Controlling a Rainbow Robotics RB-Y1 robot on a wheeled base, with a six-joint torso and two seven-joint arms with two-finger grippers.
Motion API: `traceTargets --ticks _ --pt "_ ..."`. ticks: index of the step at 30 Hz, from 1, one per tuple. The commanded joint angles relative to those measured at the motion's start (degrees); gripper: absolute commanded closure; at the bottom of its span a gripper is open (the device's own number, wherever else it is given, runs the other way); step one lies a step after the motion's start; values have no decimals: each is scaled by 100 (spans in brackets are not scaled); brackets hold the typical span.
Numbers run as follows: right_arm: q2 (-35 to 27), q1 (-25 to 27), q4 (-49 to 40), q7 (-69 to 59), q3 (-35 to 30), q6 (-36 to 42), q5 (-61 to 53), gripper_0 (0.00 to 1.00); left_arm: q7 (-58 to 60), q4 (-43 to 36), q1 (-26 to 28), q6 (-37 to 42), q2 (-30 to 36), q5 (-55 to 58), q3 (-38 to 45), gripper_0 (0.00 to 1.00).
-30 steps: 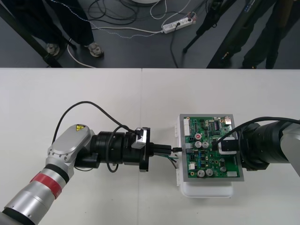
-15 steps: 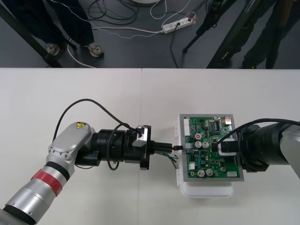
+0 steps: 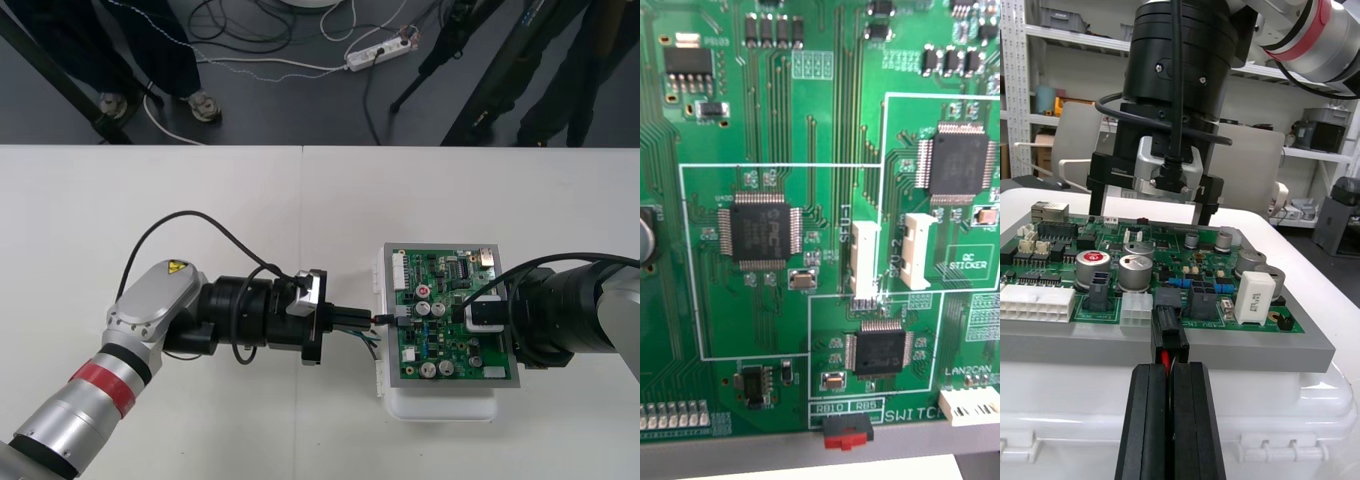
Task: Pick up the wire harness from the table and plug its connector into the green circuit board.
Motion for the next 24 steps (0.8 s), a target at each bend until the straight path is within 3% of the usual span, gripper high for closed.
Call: traceTargets --ticks 1,24 --pt "125 69 -230 -267 128 -22 -67 0 16 -44 -241 58 -176 -42 -186 100" --pt "125 69 -221 -259 128 -22 -111 0 86 -44 -250 102 -158 -86 -195 100"
